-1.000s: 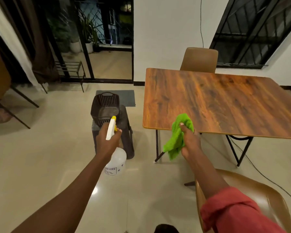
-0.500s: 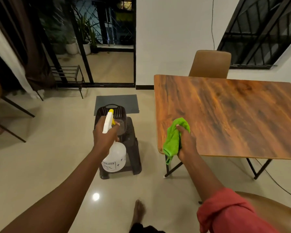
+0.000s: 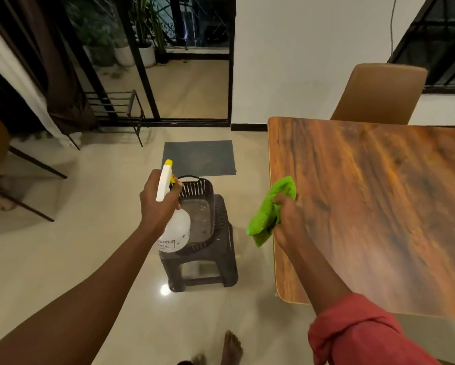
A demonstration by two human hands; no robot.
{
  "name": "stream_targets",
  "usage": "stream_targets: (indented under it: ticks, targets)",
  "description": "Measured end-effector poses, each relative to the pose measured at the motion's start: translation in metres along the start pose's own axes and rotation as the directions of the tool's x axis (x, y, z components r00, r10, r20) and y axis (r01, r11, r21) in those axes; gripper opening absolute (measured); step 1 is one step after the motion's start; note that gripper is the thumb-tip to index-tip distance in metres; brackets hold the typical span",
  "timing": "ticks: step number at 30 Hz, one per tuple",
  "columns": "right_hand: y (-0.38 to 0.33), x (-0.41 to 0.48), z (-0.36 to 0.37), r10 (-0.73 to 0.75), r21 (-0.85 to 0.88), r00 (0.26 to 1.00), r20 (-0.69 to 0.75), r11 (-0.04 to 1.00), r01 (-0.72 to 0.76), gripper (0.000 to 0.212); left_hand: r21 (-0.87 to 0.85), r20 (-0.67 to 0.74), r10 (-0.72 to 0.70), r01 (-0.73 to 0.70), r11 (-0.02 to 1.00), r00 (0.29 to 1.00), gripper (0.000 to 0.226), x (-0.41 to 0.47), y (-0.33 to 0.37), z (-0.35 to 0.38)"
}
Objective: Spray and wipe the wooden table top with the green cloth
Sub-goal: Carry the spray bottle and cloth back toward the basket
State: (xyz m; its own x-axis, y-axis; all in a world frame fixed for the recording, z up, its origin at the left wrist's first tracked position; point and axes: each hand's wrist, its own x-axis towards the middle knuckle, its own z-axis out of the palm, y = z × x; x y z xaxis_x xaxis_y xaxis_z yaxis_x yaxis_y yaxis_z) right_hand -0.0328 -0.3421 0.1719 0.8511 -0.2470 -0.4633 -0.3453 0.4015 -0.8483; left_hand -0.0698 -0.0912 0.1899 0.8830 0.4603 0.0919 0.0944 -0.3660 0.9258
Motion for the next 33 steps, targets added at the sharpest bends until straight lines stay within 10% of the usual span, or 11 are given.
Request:
stream_targets:
  ticks: [7,33]
  targets:
    - [0.022,0.036,0.055,-0.114,-0.287,0.982,0.154,0.945,0.155,0.064,0.052,0.003,0.032,-0.032,0.998,0.999,0.023,0.052,-0.038,0.024]
    - [0.218,0.201,0.218,0.010,-0.840,0.942,0.336,0.456,0.295,0.018,-0.088,0.193,0.041,-0.025,0.996,0.980,0.024,0.140,-0.218,0.094]
